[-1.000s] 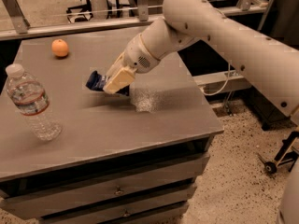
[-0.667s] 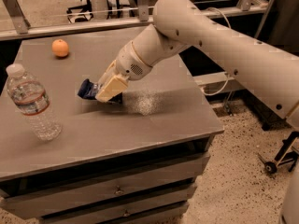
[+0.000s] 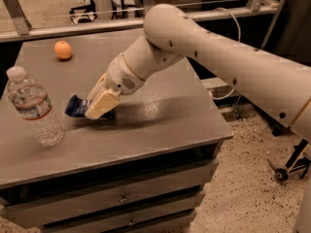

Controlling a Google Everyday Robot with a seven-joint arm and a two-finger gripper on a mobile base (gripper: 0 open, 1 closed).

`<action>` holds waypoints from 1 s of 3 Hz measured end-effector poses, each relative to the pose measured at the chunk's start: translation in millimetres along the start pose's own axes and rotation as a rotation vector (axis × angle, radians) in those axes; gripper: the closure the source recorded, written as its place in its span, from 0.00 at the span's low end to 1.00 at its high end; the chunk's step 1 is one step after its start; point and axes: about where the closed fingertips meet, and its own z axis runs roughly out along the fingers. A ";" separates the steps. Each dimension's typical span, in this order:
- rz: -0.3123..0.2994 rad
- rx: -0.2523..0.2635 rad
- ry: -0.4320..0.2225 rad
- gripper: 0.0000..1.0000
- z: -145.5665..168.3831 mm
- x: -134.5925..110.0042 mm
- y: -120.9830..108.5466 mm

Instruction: Move rxbar blueberry near water bottle

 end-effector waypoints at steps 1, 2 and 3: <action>0.001 -0.025 -0.011 0.97 13.8 -3.5 5.8; 0.012 -0.040 -0.018 0.66 21.7 -4.6 7.7; 0.020 -0.049 -0.025 0.35 26.1 -5.8 9.1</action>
Offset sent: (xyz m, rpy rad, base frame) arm -0.0089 0.0193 -0.0124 0.0180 0.0463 0.0173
